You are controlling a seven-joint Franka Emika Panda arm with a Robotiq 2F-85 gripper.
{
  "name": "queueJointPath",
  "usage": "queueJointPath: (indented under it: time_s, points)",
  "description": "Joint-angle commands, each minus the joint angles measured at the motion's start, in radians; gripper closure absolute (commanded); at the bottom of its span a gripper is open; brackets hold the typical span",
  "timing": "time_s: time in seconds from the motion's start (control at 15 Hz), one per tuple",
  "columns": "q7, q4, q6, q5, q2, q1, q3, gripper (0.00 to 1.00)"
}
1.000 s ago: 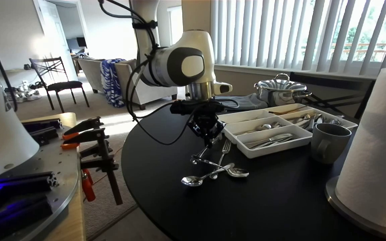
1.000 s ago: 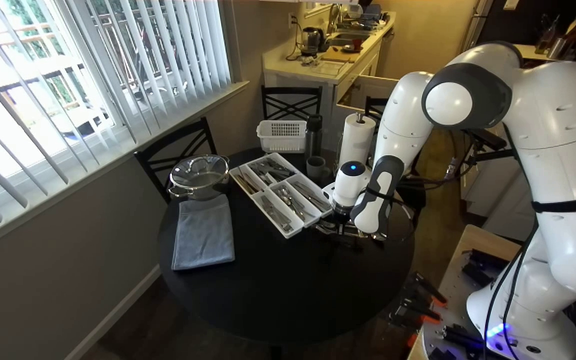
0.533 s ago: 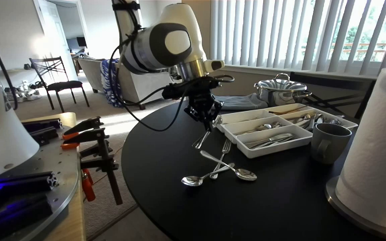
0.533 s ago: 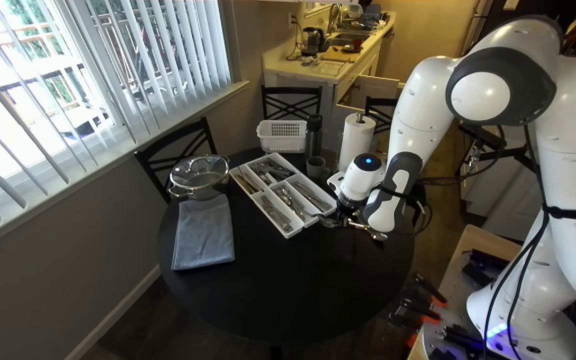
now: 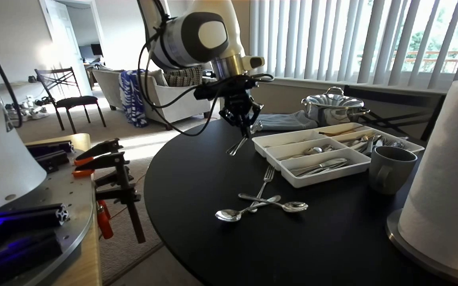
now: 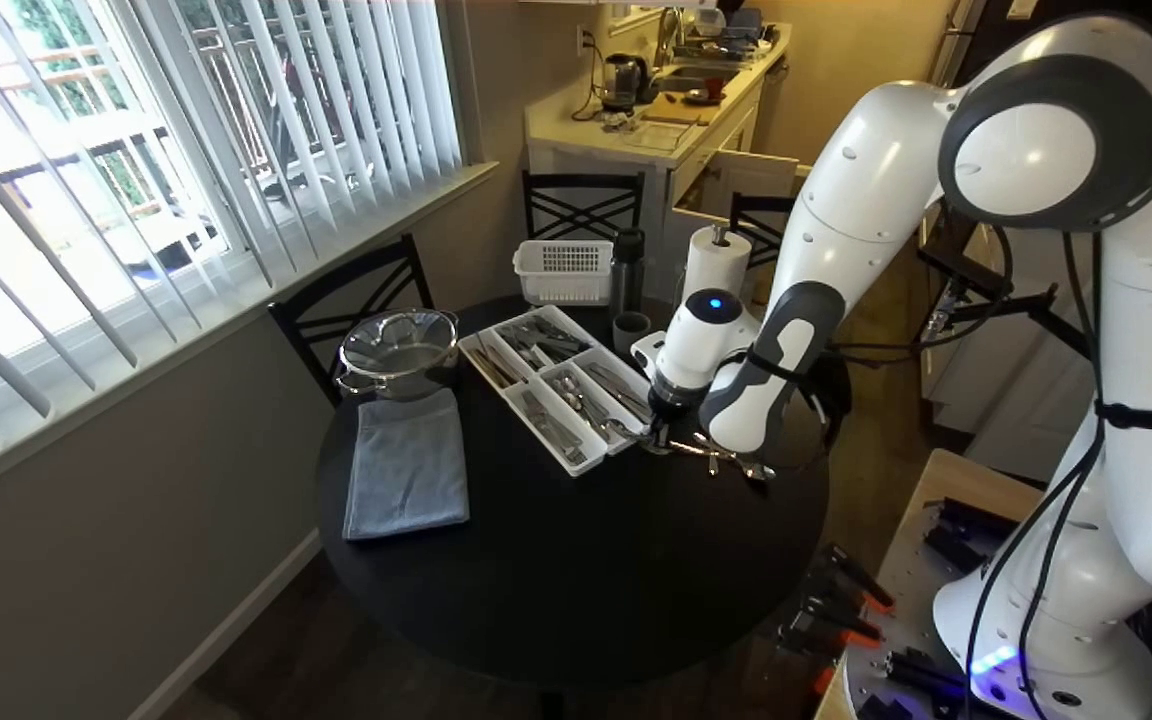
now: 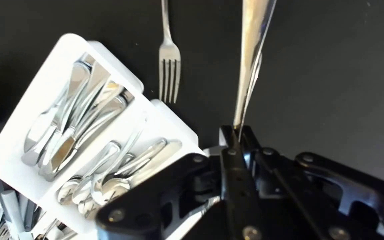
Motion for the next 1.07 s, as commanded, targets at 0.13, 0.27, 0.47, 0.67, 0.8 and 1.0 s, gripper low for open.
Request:
queueJointPath:
  time_s: [0.13, 0.27, 0.47, 0.67, 0.8, 1.0]
  points:
    - [0.143, 0.253, -0.285, 0.194, 0.035, -0.12, 0.216, 0.98]
    - [0.212, 0.379, -0.386, 0.23, 0.087, -0.108, 0.206, 0.98]
    - [0.328, 0.578, -0.508, 0.258, 0.194, -0.094, 0.179, 0.98]
    - [0.384, 0.766, -0.598, 0.302, 0.32, -0.107, 0.187, 0.98]
    - [0.4, 0.871, -0.635, 0.324, 0.397, -0.111, 0.194, 0.98]
    - [0.421, 0.998, -0.67, 0.334, 0.496, -0.105, 0.194, 0.98]
